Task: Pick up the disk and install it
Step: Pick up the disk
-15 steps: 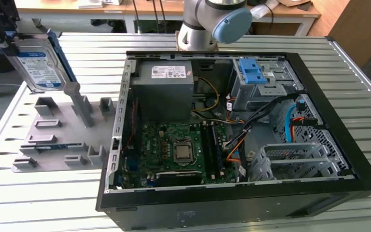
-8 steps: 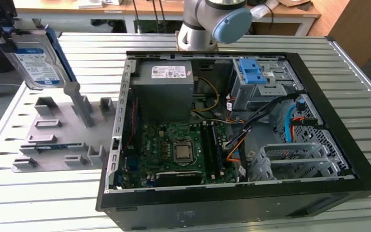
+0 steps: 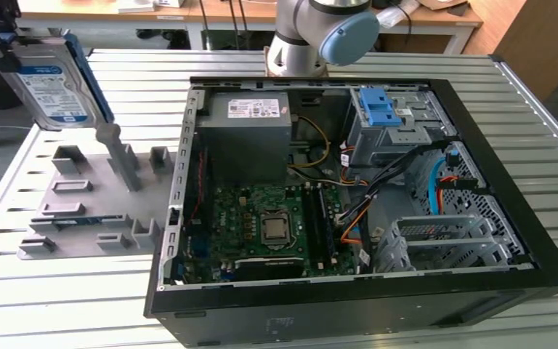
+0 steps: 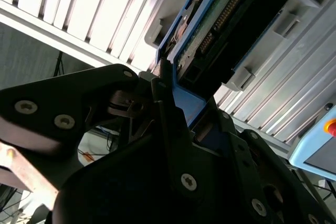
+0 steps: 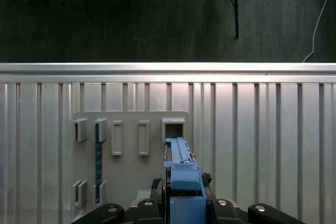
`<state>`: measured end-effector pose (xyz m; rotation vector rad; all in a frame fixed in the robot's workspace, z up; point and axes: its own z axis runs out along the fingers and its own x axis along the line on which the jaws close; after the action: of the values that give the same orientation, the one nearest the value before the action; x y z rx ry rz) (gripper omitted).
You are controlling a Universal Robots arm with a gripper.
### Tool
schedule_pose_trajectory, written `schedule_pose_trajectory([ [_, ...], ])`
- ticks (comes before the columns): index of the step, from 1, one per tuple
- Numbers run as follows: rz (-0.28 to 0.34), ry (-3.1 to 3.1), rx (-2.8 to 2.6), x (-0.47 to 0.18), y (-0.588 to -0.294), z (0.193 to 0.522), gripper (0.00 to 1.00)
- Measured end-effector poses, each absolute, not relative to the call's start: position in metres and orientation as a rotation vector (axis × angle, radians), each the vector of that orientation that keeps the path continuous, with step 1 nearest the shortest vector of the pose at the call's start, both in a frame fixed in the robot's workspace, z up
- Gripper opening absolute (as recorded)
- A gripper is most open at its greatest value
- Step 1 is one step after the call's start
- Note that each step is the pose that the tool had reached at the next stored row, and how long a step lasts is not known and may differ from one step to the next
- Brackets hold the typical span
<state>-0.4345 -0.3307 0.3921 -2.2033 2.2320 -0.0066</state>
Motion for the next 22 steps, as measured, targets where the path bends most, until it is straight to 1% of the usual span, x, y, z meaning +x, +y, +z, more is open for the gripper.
schedule_pose_trajectory([
  [22,-0.007,2.232,-2.203,-0.435,-0.331,0.424,0.36],
])
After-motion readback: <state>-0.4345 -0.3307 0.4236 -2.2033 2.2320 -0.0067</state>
